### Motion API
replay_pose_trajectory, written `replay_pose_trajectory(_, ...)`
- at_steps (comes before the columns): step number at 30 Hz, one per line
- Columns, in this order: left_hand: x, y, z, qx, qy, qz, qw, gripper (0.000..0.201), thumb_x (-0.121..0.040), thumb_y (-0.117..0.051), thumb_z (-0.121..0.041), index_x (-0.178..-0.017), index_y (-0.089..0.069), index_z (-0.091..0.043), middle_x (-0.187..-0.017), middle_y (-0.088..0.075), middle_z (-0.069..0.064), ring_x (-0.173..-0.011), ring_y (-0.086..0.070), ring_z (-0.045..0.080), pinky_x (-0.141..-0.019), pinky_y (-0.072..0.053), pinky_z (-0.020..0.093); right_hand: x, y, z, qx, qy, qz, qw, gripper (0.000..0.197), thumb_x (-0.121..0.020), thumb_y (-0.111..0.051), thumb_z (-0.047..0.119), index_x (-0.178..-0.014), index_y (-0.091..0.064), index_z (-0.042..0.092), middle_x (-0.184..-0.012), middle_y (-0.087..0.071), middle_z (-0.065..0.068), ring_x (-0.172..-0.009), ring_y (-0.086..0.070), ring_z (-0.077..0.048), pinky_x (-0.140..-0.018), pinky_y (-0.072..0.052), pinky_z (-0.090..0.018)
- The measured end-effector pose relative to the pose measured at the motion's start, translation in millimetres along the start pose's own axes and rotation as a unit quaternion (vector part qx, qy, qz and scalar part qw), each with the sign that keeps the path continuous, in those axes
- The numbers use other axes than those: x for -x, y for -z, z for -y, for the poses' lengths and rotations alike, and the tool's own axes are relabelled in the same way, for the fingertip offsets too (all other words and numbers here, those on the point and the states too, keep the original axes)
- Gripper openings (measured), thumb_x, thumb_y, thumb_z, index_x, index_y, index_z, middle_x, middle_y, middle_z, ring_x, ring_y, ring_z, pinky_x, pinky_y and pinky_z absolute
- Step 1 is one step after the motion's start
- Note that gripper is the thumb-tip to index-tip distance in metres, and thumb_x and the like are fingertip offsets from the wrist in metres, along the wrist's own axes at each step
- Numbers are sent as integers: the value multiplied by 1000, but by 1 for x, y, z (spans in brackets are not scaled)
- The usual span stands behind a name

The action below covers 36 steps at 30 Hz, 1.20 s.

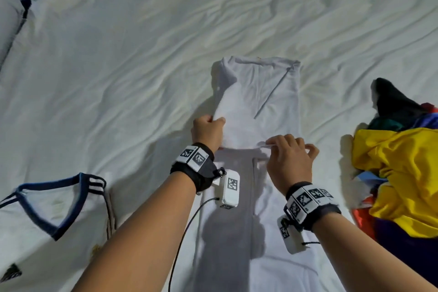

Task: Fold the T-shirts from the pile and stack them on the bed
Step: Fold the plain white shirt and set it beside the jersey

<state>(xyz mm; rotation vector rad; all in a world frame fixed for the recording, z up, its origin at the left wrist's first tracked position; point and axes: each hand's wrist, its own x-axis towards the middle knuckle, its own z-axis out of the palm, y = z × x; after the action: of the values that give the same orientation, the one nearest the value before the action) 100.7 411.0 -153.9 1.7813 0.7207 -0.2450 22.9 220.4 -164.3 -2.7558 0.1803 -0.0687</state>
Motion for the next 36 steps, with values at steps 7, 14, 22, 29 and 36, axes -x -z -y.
replay_pose_trajectory(7, 0, 0, 40, -48, 22, 15, 999, 32, -73, -68, -36, -69, -60, -5, -64, -61, 7, -63, -56, 28, -68, -63, 51, 3, 5, -2, 121, 17, 138, 983, 33, -77, -40, 38, -94, -68, 30, -99, -65, 8, -102, -53, -23, -101, -22, -48)
replay_pose_trajectory(14, -11, 7, 36, -81, 30, 41, 995, 21, -83, -70, -29, -80, -65, -9, -79, -66, 16, -75, -69, 44, -52, -61, 52, -23, -23, 24, 78, 38, 146, 985, 64, -101, -24, 50, -154, -25, 14, -166, -8, -15, -152, -9, -33, -121, -8, -48)
replay_pose_trajectory(22, -16, 16, 44, -308, -92, 5, 947, 13, -98, -59, -25, -107, -57, -16, -108, -68, 10, -95, -66, 36, -76, -58, 48, -8, -70, 2, 56, 15, 159, 985, 82, -103, -14, 60, -160, 7, 5, -167, 19, -12, -153, 23, -25, -124, 13, -45)
replay_pose_trajectory(29, -37, -8, 45, -604, -510, 163, 590, 73, -104, -28, -55, -164, -4, -21, -170, 4, 15, -157, 0, 33, -123, -10, 60, -6, -81, -1, 56, 16, 144, 988, 82, -103, -16, 58, -160, -1, 2, -169, 9, -14, -155, 16, -28, -125, 7, -49)
replay_pose_trajectory(36, -109, -7, 17, -632, -549, 207, 505, 72, -106, -16, -61, -164, 1, -22, -171, 4, 12, -158, 1, 29, -124, -9, 55, -7, -81, 0, 50, 7, 150, 987, 80, -104, -22, 55, -160, 1, 3, -168, 12, -14, -154, 19, -27, -125, 8, -48)
